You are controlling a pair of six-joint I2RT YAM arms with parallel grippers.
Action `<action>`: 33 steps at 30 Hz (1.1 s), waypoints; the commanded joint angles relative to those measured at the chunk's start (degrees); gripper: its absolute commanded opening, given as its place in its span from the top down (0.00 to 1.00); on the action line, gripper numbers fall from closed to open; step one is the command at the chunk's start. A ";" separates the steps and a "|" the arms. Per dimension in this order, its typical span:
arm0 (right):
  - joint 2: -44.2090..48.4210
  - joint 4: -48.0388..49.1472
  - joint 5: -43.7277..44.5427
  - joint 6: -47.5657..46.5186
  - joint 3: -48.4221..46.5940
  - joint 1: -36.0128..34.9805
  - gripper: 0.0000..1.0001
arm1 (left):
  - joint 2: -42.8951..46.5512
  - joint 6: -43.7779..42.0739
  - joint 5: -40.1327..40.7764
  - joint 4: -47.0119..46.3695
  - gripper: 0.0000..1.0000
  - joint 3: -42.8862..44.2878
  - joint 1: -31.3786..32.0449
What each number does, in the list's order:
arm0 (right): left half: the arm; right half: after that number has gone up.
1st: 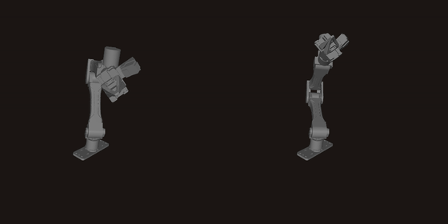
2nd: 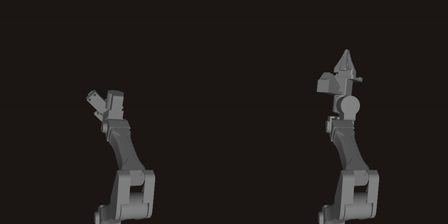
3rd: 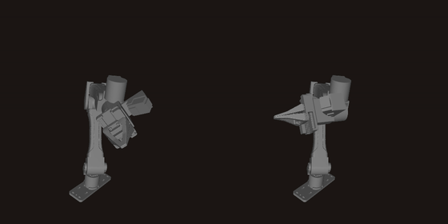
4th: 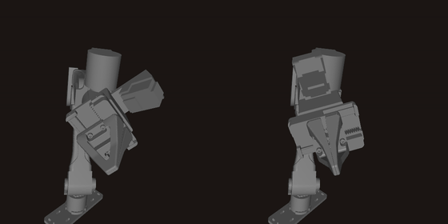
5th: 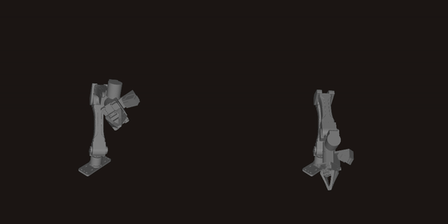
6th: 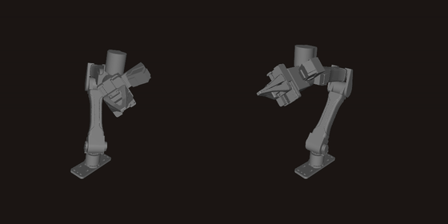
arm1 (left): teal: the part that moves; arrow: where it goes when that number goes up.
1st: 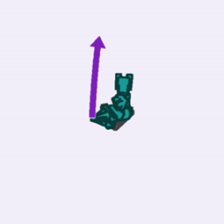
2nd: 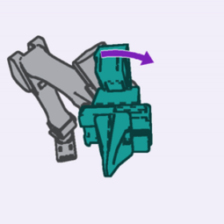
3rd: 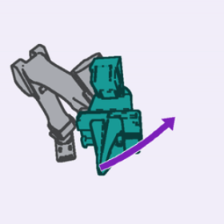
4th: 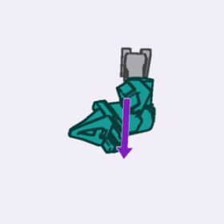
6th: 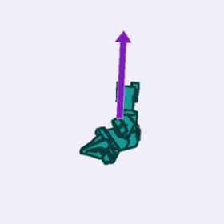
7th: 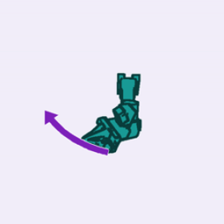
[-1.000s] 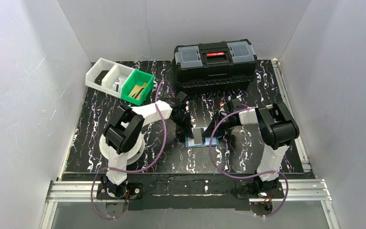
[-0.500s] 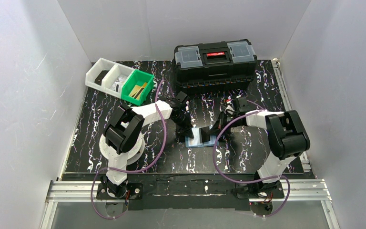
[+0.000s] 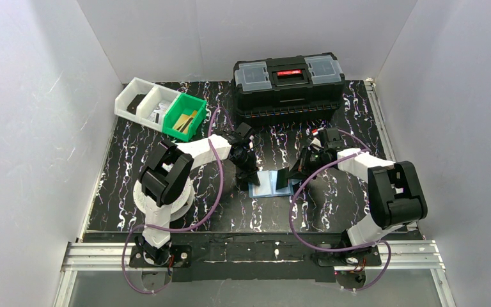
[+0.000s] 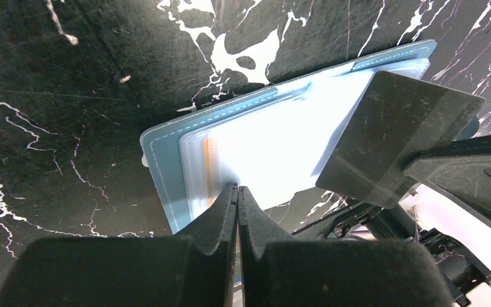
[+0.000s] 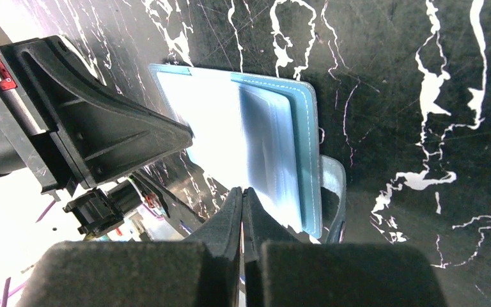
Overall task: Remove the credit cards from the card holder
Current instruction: Remove the credit card from the card holder.
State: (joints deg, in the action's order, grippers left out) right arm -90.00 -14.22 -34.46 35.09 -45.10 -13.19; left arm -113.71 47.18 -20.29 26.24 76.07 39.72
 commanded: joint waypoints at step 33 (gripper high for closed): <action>9.35 9.01 -19.10 17.11 -7.80 0.03 0.99 | 21.41 6.22 -23.95 -19.47 0.26 -8.82 -10.34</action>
State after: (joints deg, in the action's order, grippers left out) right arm -82.83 -13.82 -47.57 45.47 -51.37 -13.15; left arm -94.13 49.23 -37.19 13.85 69.14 30.13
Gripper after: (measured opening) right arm 0.023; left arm 0.747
